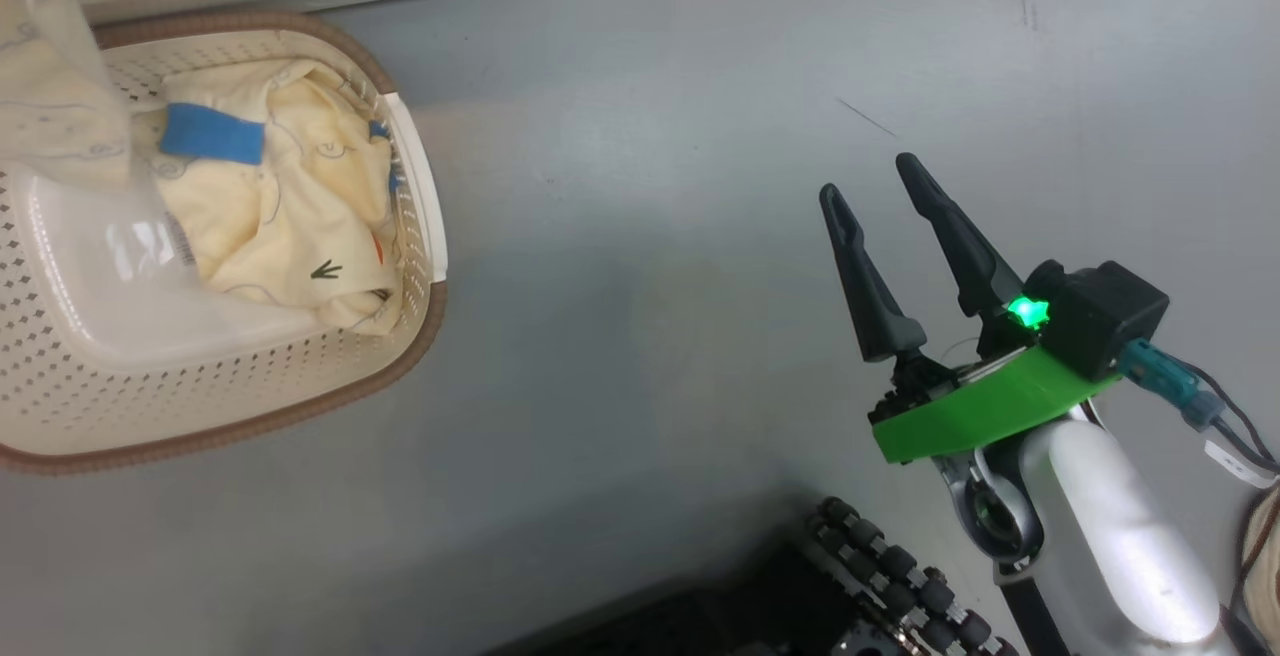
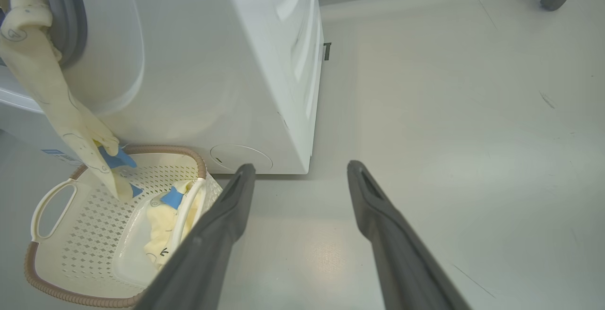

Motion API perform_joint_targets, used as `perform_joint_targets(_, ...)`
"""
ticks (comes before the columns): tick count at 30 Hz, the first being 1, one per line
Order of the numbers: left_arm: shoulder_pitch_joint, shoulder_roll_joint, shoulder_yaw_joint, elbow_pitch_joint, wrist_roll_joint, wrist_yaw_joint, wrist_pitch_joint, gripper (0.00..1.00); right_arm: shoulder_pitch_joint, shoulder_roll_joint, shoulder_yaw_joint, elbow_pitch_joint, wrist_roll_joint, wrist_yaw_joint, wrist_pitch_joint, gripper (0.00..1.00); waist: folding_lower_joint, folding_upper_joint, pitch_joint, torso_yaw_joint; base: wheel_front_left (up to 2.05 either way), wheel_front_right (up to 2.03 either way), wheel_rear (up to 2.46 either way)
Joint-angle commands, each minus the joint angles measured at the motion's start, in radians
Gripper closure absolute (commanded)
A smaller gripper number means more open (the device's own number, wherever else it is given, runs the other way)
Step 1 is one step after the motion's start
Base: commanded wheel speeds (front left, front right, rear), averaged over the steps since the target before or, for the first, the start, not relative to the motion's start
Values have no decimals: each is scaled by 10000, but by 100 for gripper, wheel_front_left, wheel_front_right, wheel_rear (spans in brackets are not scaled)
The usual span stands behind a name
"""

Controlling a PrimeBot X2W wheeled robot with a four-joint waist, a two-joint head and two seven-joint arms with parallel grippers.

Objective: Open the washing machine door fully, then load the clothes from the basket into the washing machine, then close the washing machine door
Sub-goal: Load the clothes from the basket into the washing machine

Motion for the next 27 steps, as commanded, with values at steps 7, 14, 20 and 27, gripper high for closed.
perform_joint_targets(7, 22, 125, 314, 528, -340, -58, -63, 0, 144, -11, 154, -124, 69, -27, -67, 0, 1, 0, -245, 149, 0, 0, 0)
perform_joint_targets(14, 391, -11, 404, 721, -469, -37, -63, 0, 27, -11, 10, -58, 35, -27, -67, 0, 1, 0, -491, 367, 0, 0, 0)
perform_joint_targets(20, 1101, -243, 526, 460, -606, -16, -64, 0, -84, -11, -207, -26, -45, -27, -67, 0, 1, 0, -813, 674, 0, 0, 0)
perform_joint_targets(27, 2134, -442, 928, -107, -885, -12, -64, 0, -186, -11, -406, 43, -175, -27, -67, 0, 1, 0, -1238, 1052, 0, 0, 0)
